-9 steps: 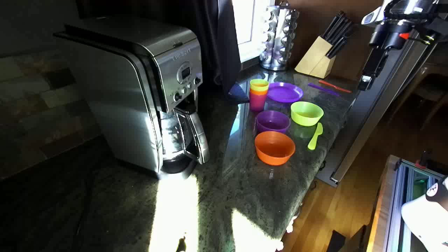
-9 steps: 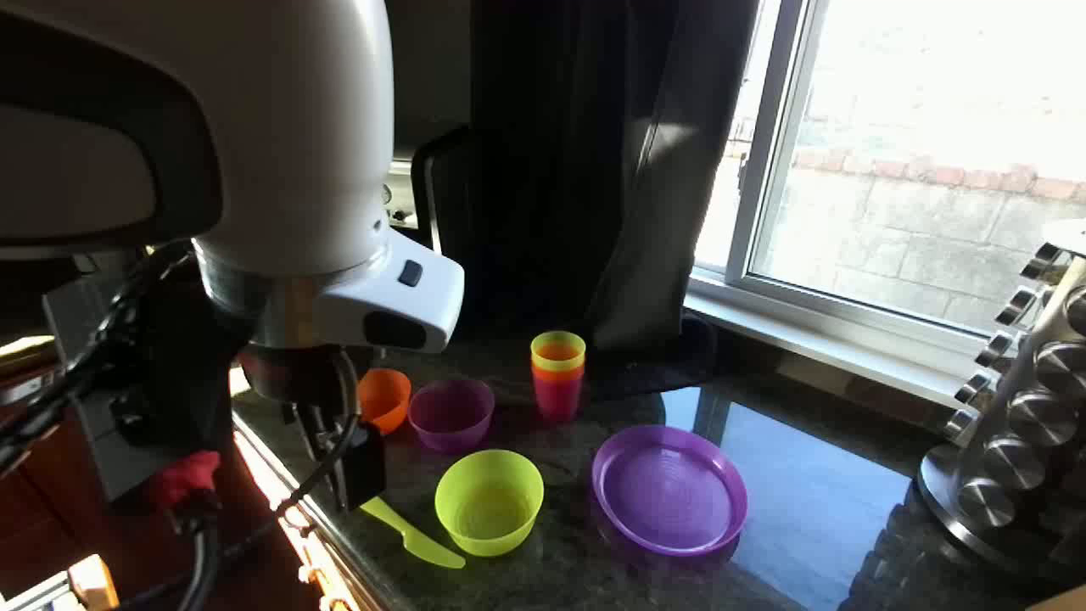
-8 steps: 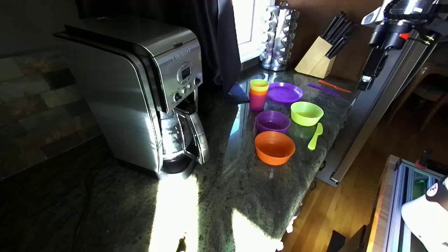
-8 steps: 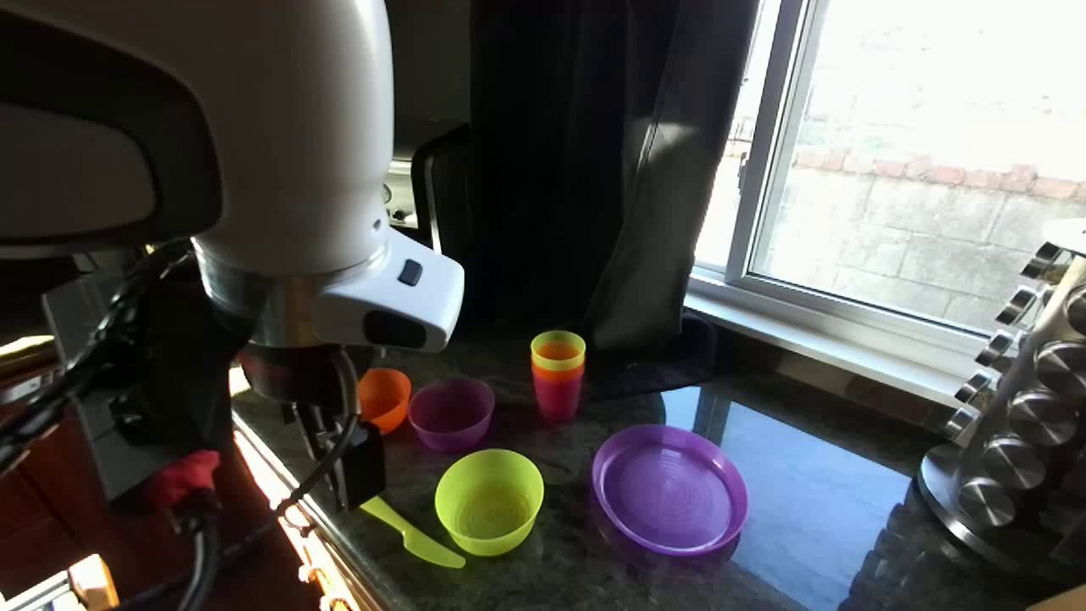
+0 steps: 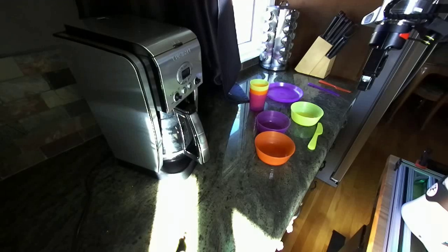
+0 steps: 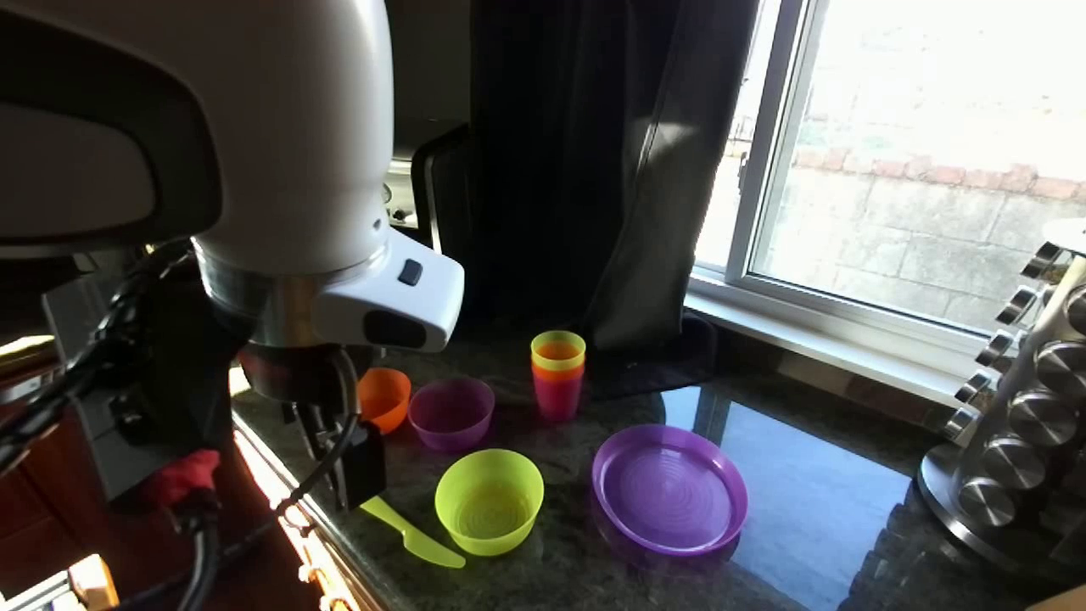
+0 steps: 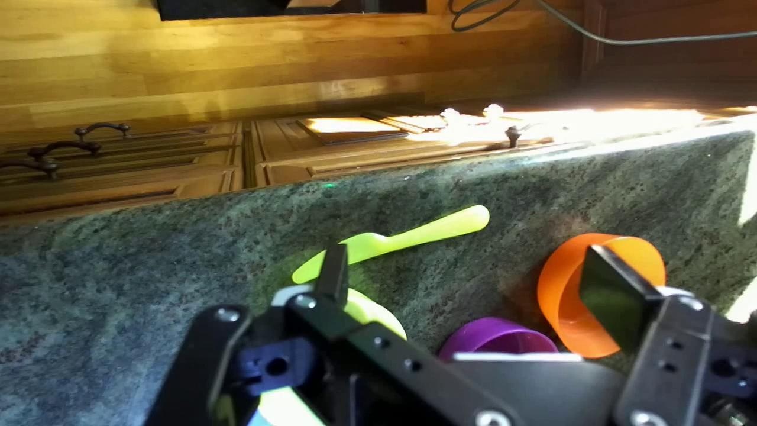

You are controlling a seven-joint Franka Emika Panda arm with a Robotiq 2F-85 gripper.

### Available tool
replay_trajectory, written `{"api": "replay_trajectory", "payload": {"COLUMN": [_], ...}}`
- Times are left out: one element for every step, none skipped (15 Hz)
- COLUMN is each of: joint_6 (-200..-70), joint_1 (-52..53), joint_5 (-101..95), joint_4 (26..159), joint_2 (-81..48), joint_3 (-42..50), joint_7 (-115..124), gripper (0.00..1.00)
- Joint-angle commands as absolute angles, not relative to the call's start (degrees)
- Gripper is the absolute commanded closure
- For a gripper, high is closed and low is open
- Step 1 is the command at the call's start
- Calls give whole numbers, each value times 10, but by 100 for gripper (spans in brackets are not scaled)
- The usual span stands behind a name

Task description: Stack the plastic bowls together

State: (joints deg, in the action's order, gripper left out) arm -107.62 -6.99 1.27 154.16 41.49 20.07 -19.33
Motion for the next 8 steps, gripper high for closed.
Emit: {"api": "replay_trajectory", "payload": {"joint_6": [-1084, -1091, -1094, -1090, -1095, -1102, -1114, -1131], "joint_1": [-79, -79, -79, -79, -79, -77, -76, -75], "joint_5": [14, 15, 29, 37, 42, 48, 56, 61], "joint_4": [1544, 1550, 1552, 1556, 1560, 1566, 1570, 1575], "joint_2": [416, 425, 431, 440, 449, 456, 461, 463], "joint_3": [174, 162, 154, 139, 127, 113, 103, 90], "joint_7": [-181, -169, -147, -124, -106, -86, -67, -48], "gripper": [0, 0, 0, 0, 0, 0, 0, 0]}}
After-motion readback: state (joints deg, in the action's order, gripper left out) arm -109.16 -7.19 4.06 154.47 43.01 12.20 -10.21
